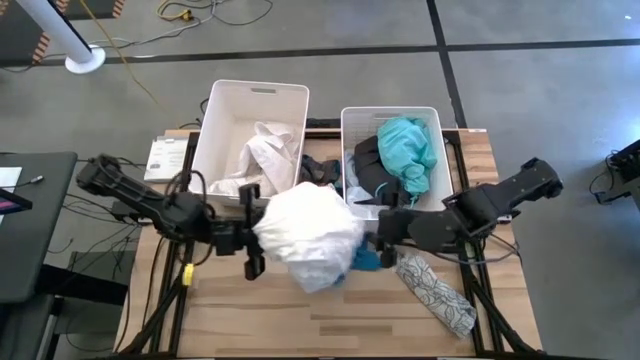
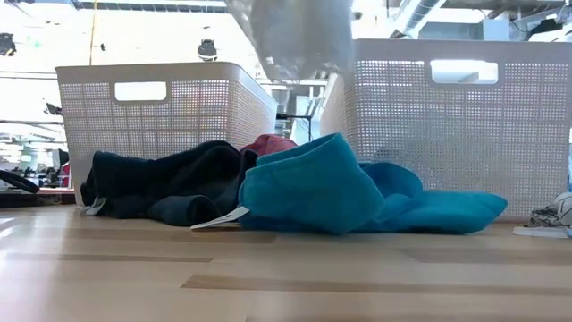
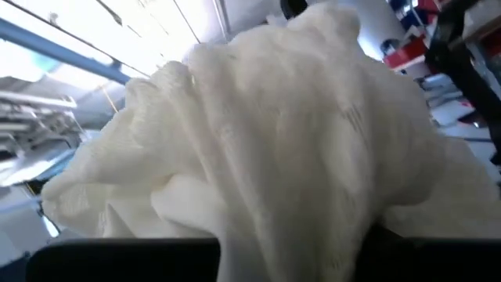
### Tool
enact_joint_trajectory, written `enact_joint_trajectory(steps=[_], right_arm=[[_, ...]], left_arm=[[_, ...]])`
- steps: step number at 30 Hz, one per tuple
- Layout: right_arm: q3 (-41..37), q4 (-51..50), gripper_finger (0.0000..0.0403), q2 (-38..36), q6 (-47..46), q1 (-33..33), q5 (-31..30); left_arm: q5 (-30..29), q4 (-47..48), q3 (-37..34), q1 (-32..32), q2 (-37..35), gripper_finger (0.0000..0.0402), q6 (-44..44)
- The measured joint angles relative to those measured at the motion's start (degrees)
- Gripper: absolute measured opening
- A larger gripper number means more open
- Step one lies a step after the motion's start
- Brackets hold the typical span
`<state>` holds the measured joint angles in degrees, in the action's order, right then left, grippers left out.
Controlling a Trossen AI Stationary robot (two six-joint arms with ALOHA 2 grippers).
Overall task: Sort clothes
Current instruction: Put the white dress into the left white laundry bin
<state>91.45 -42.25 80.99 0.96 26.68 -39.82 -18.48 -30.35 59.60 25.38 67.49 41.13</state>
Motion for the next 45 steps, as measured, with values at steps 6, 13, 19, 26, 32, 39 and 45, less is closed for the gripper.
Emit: enact_joint_trajectory(steps=[6,13,19,26,32,39,45], right_arm=[[-5.19,2.31,0.0285,0.04,-5.0,-4.47,0.03],[-12.32,13.02,0.0285,0.11,-2.96,-8.87,5.77],[-18.99,28.83,0.0285,0.11,1.81,-11.77,11.69],[-22.58,39.51,0.0233,1.54,3.4,-14.46,22.39],[-22.67,42.26,0.0054,5.31,5.04,-14.26,28.37],[-21.65,47.0,0.0012,5.0,10.37,-10.97,29.44],[-15.53,46.71,0.0003,4.88,17.94,-8.36,29.6]], left_arm=[[0.02,0.51,1.74,1.56,-1.47,0.0059,2.37],[-0.68,1.44,3.66,3.13,-1.49,0.0059,4.43],[-1.15,1.51,3.68,3.24,-1.47,0.0059,4.9],[-3.01,1.81,3.68,3.22,-1.45,0.0059,5.79],[-6.22,1.67,3.68,3.09,-1.45,0.0059,8.47],[-19.23,2.15,3.68,3.07,-1.64,0.0059,16.84],[-27.92,5.91,3.77,1.33,-2.15,0.0059,21.65]])
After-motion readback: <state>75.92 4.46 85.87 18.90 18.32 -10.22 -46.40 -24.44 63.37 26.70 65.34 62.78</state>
